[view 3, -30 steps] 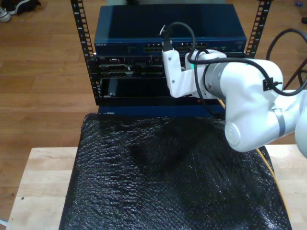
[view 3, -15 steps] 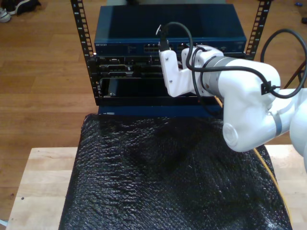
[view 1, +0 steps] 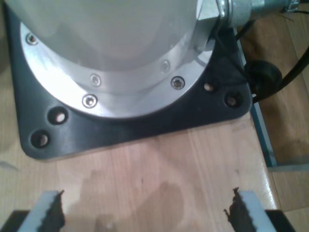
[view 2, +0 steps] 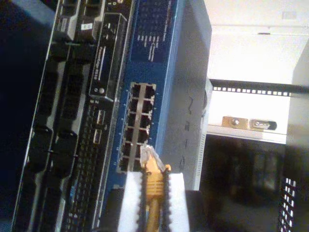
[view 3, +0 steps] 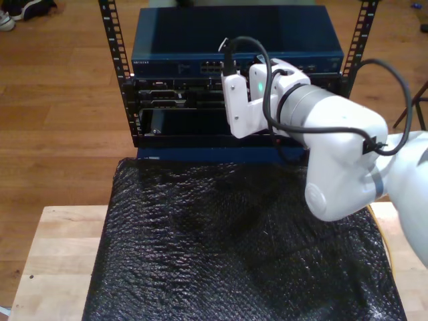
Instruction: Grab the cable and plug it in
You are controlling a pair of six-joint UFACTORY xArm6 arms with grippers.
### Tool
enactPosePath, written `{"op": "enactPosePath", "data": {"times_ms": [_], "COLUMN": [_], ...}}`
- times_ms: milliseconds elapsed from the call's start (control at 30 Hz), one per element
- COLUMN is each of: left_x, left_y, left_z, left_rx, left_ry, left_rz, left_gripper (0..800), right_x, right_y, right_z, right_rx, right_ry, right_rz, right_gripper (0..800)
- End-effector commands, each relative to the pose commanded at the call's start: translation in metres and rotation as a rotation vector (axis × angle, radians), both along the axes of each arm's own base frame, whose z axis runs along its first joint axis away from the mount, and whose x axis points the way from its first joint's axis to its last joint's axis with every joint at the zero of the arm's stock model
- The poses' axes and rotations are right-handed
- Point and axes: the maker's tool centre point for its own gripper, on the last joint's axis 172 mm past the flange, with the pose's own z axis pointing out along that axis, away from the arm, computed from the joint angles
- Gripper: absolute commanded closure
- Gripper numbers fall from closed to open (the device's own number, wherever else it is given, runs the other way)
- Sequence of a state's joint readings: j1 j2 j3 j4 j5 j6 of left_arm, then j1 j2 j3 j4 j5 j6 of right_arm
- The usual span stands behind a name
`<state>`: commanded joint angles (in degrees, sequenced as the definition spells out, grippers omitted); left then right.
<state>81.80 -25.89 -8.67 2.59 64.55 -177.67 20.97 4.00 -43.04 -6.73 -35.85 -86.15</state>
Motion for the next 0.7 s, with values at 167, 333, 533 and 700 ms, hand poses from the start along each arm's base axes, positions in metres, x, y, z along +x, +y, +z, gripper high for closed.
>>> {"op": "enactPosePath", "data": {"times_ms": [167, 333, 533, 700], "left_x": [0.000, 0.000, 0.000, 0.000], "left_y": [0.000, 0.000, 0.000, 0.000], "left_z": [0.000, 0.000, 0.000, 0.000], "left_rx": [0.000, 0.000, 0.000, 0.000], "left_ry": [0.000, 0.000, 0.000, 0.000], "left_rz": [0.000, 0.000, 0.000, 0.000], "left_gripper": [1, 1, 1, 1], "right_x": [-0.001, -0.001, -0.012, -0.030], "right_y": [-0.004, -0.006, -0.010, -0.020], "right_z": [0.004, 0.002, 0.009, 0.013], "right_rx": [0.035, 0.038, 0.073, 0.126], "right_ry": [-0.042, -0.046, -0.098, -0.184], "right_rz": [-0.010, -0.013, -0.014, -0.020], "right_gripper": [800, 800, 800, 800]}}
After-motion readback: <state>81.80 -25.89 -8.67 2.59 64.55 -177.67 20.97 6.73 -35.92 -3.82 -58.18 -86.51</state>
